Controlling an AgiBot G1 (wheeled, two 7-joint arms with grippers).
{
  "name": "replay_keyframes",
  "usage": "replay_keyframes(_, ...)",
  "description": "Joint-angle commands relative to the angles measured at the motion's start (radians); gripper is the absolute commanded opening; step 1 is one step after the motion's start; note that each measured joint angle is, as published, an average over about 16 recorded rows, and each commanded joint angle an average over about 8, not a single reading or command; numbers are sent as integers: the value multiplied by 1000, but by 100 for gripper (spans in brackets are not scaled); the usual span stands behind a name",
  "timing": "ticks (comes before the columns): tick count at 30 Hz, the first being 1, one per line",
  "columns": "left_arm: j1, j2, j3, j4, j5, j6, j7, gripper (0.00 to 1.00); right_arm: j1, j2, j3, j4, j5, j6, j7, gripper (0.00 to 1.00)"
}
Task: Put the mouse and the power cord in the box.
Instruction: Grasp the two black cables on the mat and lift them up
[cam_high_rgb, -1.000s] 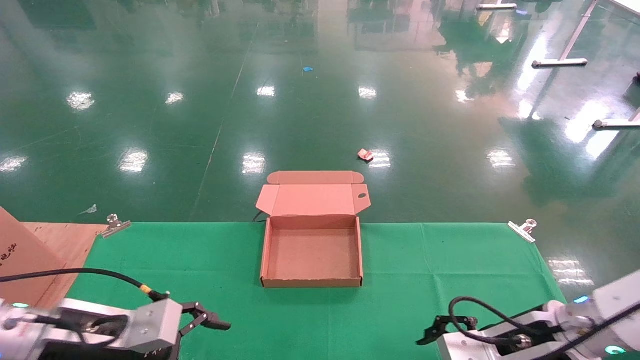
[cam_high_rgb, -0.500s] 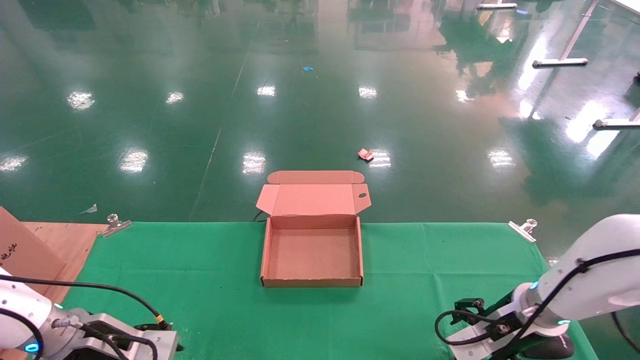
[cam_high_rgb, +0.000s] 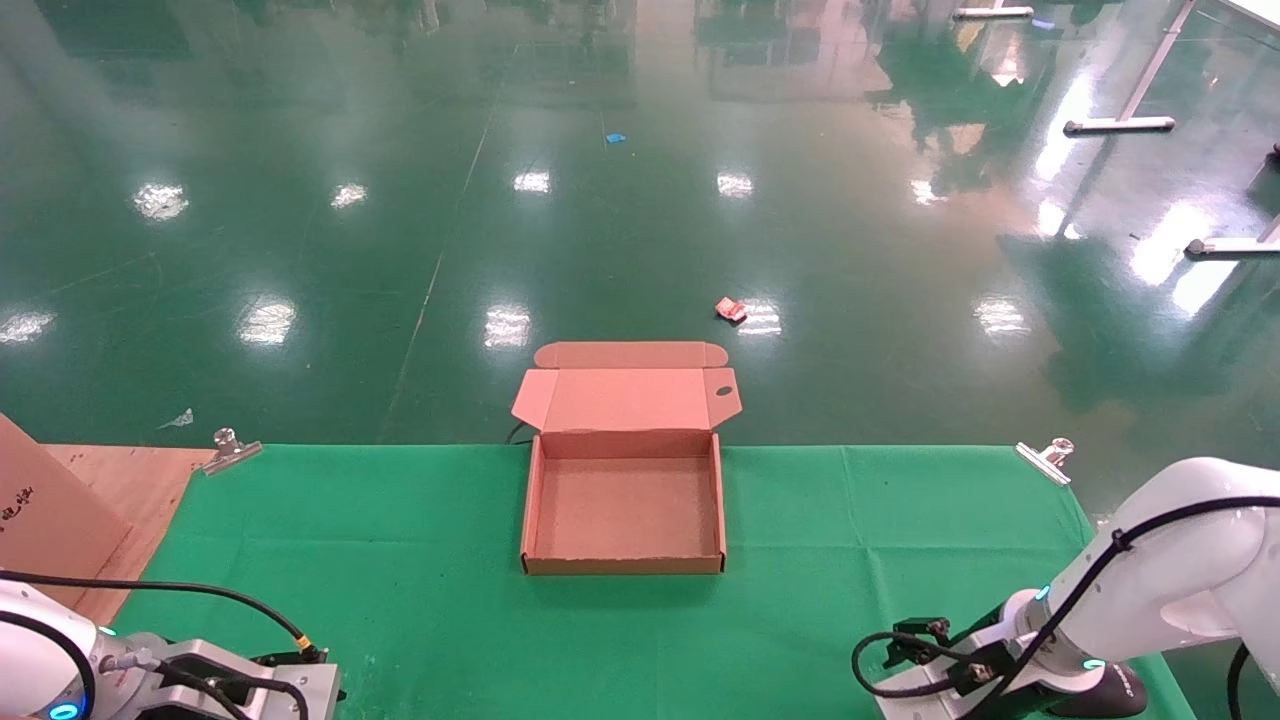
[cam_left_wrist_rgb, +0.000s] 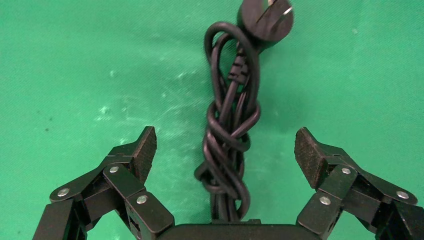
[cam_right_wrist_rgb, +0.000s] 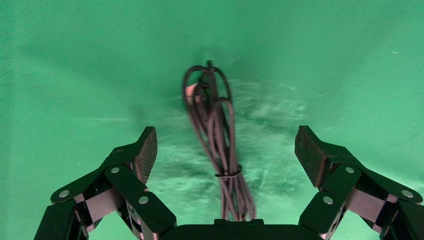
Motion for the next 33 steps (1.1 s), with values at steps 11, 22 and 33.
replay_keyframes(11, -30, 29, 4, 106, 6, -12, 71, 0, 45, -31, 18, -160, 30, 18, -113, 0)
replay_keyframes(22, -53, 46, 7, 154, 11, -11, 107, 0, 68, -39, 19, -235, 31, 32, -169, 0)
replay_keyframes(33, -67, 56, 15, 184, 22, 5, 134, 0, 77, -55, 14, -275, 23, 45, -194, 0)
